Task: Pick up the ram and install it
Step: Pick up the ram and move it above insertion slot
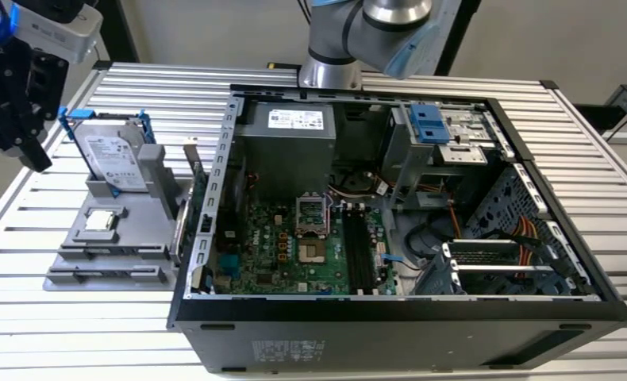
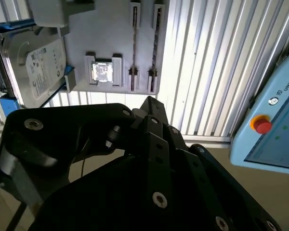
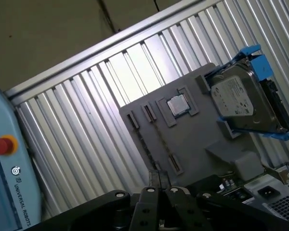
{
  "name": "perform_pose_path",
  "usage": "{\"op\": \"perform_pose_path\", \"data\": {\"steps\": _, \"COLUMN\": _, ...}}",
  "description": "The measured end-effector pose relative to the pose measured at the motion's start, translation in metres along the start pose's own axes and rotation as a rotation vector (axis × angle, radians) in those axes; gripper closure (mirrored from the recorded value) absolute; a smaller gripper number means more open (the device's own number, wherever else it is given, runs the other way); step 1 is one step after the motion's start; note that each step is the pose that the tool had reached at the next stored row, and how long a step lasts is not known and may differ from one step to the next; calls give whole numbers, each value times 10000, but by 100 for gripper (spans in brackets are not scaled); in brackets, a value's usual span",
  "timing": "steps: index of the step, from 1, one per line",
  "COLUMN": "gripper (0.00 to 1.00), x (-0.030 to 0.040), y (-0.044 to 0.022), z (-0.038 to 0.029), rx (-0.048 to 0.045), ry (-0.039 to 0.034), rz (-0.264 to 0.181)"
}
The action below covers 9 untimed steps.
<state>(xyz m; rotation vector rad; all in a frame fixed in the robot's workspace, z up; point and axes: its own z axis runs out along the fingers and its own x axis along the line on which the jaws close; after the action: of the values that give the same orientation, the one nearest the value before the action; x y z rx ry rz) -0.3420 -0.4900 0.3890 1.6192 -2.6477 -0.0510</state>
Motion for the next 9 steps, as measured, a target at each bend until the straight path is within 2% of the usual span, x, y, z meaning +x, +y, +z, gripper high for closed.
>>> {"op": "perform_pose_path", "data": {"steps": 9, "gripper": 100, "x": -1, "y": 1, "z": 1, "rx": 12, "ry": 38, "rz": -808}}
